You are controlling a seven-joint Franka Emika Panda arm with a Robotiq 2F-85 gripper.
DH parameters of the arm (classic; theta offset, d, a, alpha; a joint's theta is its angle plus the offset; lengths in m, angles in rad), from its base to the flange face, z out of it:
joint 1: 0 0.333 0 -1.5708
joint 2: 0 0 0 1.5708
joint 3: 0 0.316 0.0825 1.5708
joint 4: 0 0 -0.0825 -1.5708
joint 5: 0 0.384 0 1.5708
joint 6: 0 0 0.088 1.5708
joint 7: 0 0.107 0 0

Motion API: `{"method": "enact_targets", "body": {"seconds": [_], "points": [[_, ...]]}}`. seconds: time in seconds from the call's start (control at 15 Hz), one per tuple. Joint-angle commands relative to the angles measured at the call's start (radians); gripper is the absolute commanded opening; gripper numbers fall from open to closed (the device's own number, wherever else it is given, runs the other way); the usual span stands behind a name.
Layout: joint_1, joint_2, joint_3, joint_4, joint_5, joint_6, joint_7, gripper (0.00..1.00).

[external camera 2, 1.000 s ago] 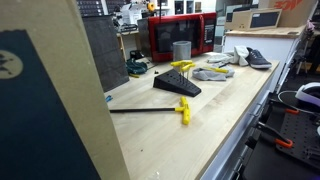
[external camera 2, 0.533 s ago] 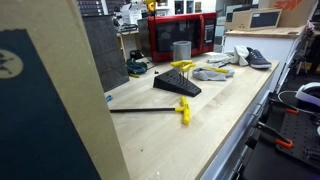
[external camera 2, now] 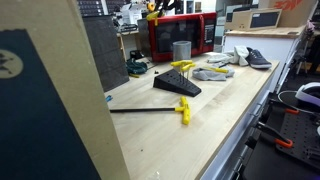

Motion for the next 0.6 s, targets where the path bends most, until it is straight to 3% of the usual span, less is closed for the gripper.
{"method": "enact_targets", "body": {"seconds": [0.0, 0.07, 0.13, 0.2, 0.47, 0.53], "points": [[0.011, -0.041, 0.012, -0.095, 0.041, 0.050, -0.003, 0.06], [0.019, -0.044, 0.013, -0.108, 0.073, 0.044, -0.022, 0.06], [0.005, -0.002, 0.010, -0.060, 0.027, 0.018, -0.007, 0.06], [0.006, -0.001, 0.012, -0.072, 0.029, 0.019, -0.008, 0.22], [0.004, 0.007, 0.011, -0.073, 0.028, 0.019, -0.008, 0.22], [0.004, 0.007, 0.011, -0.072, 0.028, 0.019, -0.008, 0.06]]}}
